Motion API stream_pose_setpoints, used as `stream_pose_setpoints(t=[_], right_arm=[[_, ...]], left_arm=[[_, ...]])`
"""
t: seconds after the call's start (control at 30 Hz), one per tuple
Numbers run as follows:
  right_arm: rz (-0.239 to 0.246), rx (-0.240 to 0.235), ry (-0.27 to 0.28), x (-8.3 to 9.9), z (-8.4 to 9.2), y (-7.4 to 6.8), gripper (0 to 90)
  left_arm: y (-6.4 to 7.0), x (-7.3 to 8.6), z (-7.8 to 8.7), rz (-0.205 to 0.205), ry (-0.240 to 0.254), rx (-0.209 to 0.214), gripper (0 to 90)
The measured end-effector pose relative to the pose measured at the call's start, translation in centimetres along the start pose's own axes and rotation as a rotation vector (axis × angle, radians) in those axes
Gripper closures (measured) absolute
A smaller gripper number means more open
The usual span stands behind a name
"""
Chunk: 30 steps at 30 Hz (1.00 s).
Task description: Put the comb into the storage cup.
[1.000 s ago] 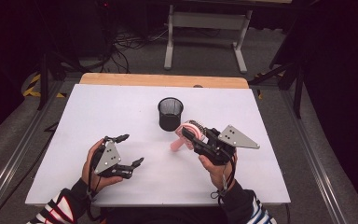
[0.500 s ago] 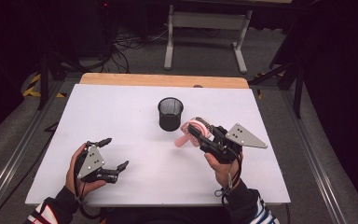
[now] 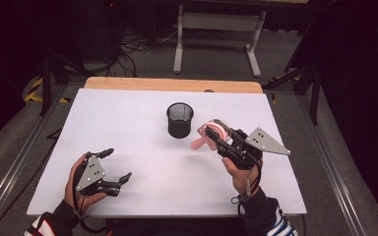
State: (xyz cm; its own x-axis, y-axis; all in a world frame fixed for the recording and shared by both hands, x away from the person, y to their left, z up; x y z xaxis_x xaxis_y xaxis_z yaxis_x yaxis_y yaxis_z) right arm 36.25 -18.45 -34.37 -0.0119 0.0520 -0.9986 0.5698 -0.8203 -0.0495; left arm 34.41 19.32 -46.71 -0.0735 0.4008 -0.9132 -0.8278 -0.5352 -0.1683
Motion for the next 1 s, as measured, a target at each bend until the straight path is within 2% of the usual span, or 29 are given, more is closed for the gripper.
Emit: stream_pose_setpoints(t=[0.2,0.37,0.57,0.63,0.83,1.0], right_arm=[[-0.011,0.041,0.025,-0.9,0.0,1.3,63.0],[0.006,0.056,0.033,-1.8,-0.5,2.3,63.0],[0.027,0.068,0.042,-2.6,-1.1,2.5,63.0],[0.028,0.075,0.042,-2.7,-1.5,2.5,63.0],[0.034,0.092,0.047,-3.3,-2.4,2.9,63.0],[0.037,0.087,0.059,-3.8,-2.8,2.8,63.0]], left_arm=[[-0.1,0.4,0.4,0.009,-0.008,-0.001,6.9],[-0.4,0.7,0.8,0.029,0.000,-0.001,6.6],[-0.6,0.9,1.2,0.027,-0.005,-0.021,6.0],[-0.7,0.9,1.3,0.039,0.000,-0.022,6.0],[-0.7,1.0,1.2,0.040,-0.001,-0.019,5.7],[-0.9,1.0,1.1,0.048,-0.001,-0.022,4.9]])
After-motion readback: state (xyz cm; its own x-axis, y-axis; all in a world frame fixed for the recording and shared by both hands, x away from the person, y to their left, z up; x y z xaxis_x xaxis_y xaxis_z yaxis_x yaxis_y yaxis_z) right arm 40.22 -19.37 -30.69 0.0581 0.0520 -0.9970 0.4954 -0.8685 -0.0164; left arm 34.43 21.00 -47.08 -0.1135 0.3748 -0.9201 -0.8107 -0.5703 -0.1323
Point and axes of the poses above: each handheld gripper's, and its own axes: z roughly backward along the jaws, x roughly out of its underside, y roughly to its right, the point moved 3 cm from there along -z, roughly forward along the jaws, and after that the axes turned 9 degrees about x, right-handed, at the moved point
